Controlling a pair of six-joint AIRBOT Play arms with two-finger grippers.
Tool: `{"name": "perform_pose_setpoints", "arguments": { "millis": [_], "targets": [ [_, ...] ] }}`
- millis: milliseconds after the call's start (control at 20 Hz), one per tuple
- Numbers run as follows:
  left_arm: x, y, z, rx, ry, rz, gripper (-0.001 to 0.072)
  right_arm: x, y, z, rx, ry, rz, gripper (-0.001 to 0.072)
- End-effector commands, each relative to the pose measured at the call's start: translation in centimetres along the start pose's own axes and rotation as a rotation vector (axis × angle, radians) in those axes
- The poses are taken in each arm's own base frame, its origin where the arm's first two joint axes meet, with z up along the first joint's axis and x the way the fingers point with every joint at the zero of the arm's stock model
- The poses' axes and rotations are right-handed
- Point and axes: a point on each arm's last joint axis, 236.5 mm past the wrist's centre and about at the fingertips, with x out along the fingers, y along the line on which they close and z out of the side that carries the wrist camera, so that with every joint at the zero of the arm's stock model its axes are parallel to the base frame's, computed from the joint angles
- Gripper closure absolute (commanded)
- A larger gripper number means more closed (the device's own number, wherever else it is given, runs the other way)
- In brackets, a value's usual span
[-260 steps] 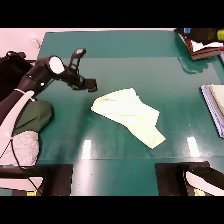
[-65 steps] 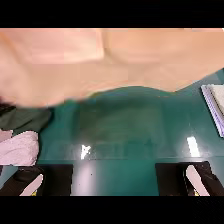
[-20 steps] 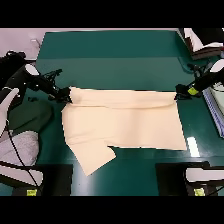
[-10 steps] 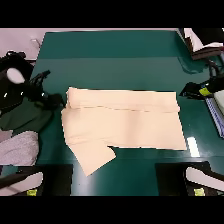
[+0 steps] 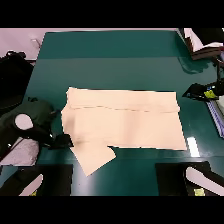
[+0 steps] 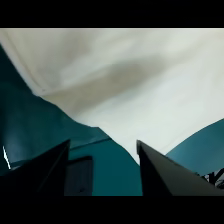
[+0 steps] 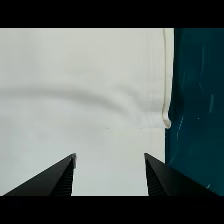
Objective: Fold the shirts.
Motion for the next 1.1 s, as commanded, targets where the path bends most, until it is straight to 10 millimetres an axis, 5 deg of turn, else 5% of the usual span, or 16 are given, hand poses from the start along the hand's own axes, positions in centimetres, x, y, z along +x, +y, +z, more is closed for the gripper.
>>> {"name": "perform_pose_setpoints", "arguments": {
  "millis": [0, 250, 450, 500, 550, 700, 850, 900, 950, 1000, 1050],
  "targets": [
    [1.8, -0.3, -1.7, -0.012, 0.032, 0.0, 0.0211, -0.1, 0.2, 0.0, 0.001, -0.002, 0.008, 0.0203],
    [2.4, -2.2, 2.0, 0.033, -0.145, -0.021, 0.0212, -0.1, 0.2, -0.2, 0.001, 0.007, 0.009, 0.0204],
    [3.1, -3.7, 0.9, 0.074, -0.123, -0.035, 0.0214, -0.2, -0.2, -1.1, 0.013, 0.042, 0.008, 0.0204],
    [3.2, -3.8, 0.6, 0.077, -0.116, -0.035, 0.0378, -0.4, -0.8, -1.5, 0.027, 0.059, 0.0, 0.0204],
    [3.2, -3.8, 0.6, 0.088, -0.113, -0.033, 0.0648, -0.5, -1.3, -2.1, 0.043, 0.08, 0.001, 0.0205],
    [3.2, -3.3, 0.6, 0.096, -0.112, -0.014, 0.0681, 0.3, -4.4, -5.9, 0.154, 0.161, -0.006, 0.0204],
    [3.2, -2.9, -0.8, 0.121, -0.054, 0.007, 0.068, 2.0, -8.6, -12.2, 0.277, 0.282, -0.082, 0.0202],
    [3.0, -2.4, -1.4, 0.136, -0.025, 0.029, 0.0653, 2.6, -8.9, -13.6, 0.31, 0.299, -0.075, 0.0202],
    [2.7, -1.7, -1.7, 0.152, -0.003, 0.068, 0.0279, 3.1, -9.1, -14.5, 0.339, 0.303, -0.066, 0.0202],
    [2.3, -1.0, -1.9, 0.144, 0.008, 0.098, -0.0004, 3.5, -9.2, -15.2, 0.351, 0.307, -0.066, 0.0202],
    [2.1, -0.6, -2.0, 0.135, 0.02, 0.111, -0.0002, 3.7, -9.1, -15.7, 0.35, 0.313, -0.064, 0.0202]
  ]
}}
